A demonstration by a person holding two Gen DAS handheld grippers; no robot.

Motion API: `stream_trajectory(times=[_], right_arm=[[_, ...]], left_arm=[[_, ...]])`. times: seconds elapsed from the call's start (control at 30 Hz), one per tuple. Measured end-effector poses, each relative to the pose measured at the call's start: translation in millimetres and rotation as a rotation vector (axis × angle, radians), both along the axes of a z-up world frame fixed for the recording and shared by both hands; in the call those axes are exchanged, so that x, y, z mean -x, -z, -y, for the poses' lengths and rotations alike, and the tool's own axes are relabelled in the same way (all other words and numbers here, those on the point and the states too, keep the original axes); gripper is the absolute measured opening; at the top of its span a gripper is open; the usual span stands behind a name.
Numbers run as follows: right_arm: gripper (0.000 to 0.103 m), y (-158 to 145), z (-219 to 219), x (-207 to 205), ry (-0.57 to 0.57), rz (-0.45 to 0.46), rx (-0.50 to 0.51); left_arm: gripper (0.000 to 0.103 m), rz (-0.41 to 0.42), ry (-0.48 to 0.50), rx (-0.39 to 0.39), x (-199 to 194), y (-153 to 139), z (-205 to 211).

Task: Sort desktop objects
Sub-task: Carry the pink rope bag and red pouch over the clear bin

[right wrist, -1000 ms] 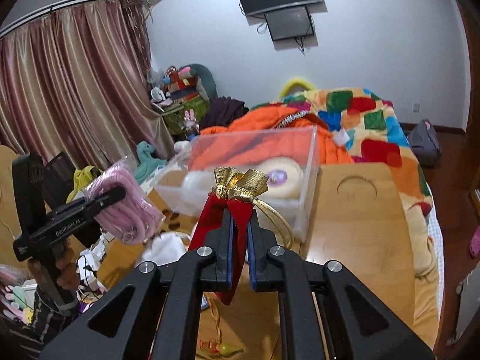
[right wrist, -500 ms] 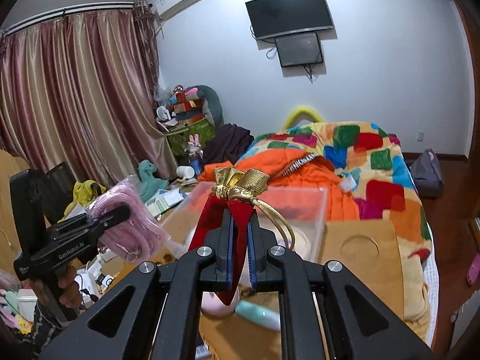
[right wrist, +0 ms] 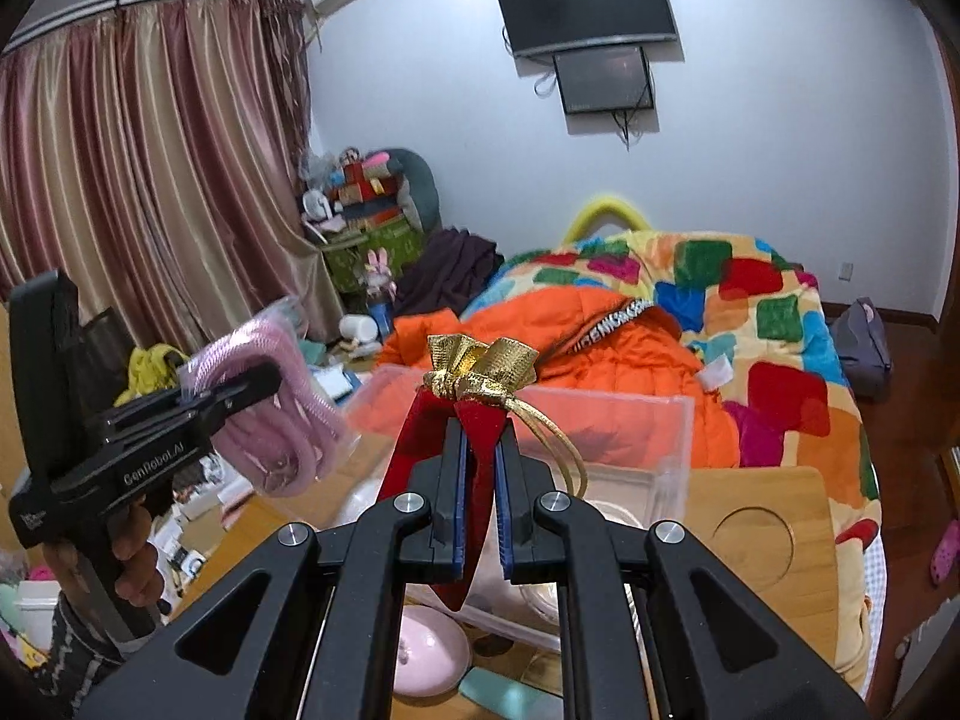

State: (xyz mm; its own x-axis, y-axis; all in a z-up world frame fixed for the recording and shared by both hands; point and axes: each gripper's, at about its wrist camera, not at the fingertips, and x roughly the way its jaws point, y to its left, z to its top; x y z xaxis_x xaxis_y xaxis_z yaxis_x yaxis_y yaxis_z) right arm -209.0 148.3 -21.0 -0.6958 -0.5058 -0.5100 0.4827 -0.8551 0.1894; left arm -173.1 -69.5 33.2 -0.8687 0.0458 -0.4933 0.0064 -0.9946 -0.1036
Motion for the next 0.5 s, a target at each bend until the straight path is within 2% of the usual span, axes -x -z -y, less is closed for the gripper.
stream_trajectory(times=[0.13,0.5], right_arm=[[0.007,17.9,6.8,13.7,-0.013,0.049,-0.02],[0.008,51.8,32.7,26.9,-0.051,0.098,-0.136]], left_arm=[[0.02,0.044,-0.018,0.033,15.9,17.0,-4.9],[0.02,0.108,0.015,0.017,31.8,40.8,-6.2]])
